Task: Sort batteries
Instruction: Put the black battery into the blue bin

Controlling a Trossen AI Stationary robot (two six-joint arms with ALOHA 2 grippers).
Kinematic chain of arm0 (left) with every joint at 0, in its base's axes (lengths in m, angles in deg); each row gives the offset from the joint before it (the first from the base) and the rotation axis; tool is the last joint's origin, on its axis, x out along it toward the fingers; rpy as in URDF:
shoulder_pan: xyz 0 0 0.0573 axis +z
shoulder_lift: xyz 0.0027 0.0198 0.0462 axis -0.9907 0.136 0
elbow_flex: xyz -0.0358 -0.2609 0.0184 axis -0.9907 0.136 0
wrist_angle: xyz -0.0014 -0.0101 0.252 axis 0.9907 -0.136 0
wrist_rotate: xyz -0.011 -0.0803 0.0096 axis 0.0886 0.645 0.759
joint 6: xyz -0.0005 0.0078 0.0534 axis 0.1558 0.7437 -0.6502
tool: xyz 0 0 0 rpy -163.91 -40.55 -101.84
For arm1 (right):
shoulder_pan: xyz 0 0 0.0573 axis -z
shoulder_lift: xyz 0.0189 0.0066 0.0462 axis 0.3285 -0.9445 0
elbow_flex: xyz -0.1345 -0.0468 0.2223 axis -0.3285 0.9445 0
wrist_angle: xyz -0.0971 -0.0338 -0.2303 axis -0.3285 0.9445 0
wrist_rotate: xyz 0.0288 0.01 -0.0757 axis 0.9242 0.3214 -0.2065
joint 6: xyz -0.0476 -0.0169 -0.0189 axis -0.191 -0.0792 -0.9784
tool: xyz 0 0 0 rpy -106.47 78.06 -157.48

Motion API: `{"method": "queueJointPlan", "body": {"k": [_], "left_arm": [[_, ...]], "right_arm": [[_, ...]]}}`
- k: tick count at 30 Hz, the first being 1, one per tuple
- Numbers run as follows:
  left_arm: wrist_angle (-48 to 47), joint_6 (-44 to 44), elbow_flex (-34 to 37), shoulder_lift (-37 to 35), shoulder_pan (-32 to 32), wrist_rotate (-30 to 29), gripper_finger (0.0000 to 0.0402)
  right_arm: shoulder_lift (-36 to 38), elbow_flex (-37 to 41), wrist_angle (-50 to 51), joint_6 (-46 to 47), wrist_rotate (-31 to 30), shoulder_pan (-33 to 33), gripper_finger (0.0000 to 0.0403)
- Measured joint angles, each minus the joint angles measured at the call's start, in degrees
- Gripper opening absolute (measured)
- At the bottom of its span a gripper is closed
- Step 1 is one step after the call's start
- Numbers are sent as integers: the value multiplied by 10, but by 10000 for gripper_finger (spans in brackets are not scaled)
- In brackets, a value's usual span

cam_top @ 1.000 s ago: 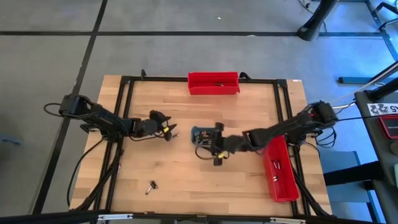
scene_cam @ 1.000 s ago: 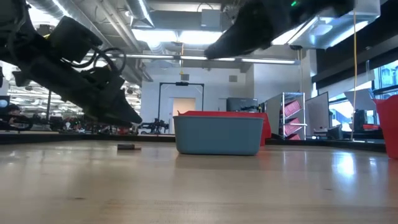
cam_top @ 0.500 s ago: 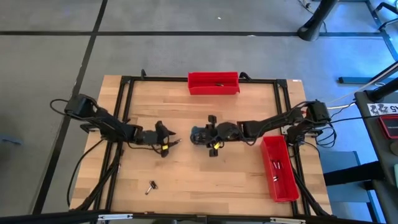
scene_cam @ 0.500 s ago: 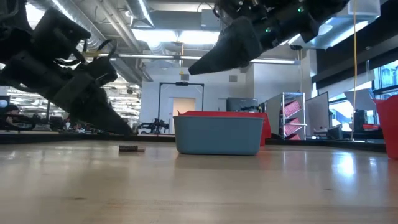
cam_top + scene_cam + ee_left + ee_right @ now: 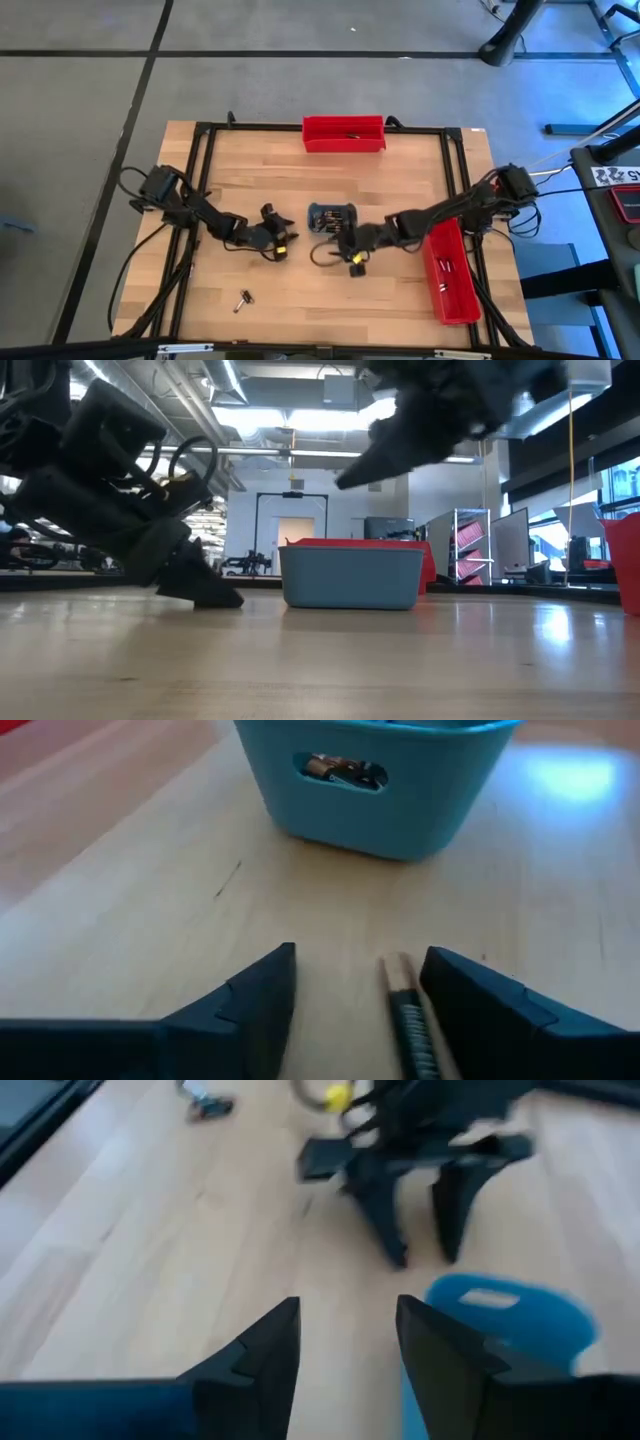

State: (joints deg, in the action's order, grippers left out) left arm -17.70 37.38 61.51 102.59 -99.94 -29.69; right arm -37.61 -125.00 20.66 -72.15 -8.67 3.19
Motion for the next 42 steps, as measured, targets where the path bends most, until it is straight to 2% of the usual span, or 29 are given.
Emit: {"method": "queueJointPlan", "body": {"k": [7, 13, 16, 19, 22, 26, 29, 32, 35, 38, 42], "left_arm": [[5, 44, 5, 6, -37, -16, 108], [7, 78, 6, 6, -44, -33, 27], [20, 66, 9, 1, -45, -35, 26], [34, 25, 12, -31, -48, -13, 26], [52, -12, 13, -95, -53, 16, 27], [82, -76, 9, -191, -53, -5, 26], [88, -108, -1, -240, -47, -4, 26], [33, -86, -48, -248, 5, 36, 26], [-117, -46, -146, -218, 81, 123, 26], [-264, -58, -256, -155, 142, 178, 26], [-350, -90, -367, -46, 187, 282, 26]], "right_arm": [[0, 0, 44, 41, -77, -60, 169], [0, 0, 44, 58, -113, -75, 169], [0, 0, 43, 73, -122, -77, 169], [0, 0, 44, 77, -157, -85, 169], [0, 0, 42, 77, -201, -97, 169], [4, 0, 68, 73, -245, -119, 169], [20, 0, 120, 92, -322, -146, 169], [46, 0, 173, 101, -390, -175, 169], [82, 0, 210, 105, -451, -202, 169], [119, 0, 224, 108, -495, -226, 169], [150, 0, 232, 107, -511, -250, 169]]}}
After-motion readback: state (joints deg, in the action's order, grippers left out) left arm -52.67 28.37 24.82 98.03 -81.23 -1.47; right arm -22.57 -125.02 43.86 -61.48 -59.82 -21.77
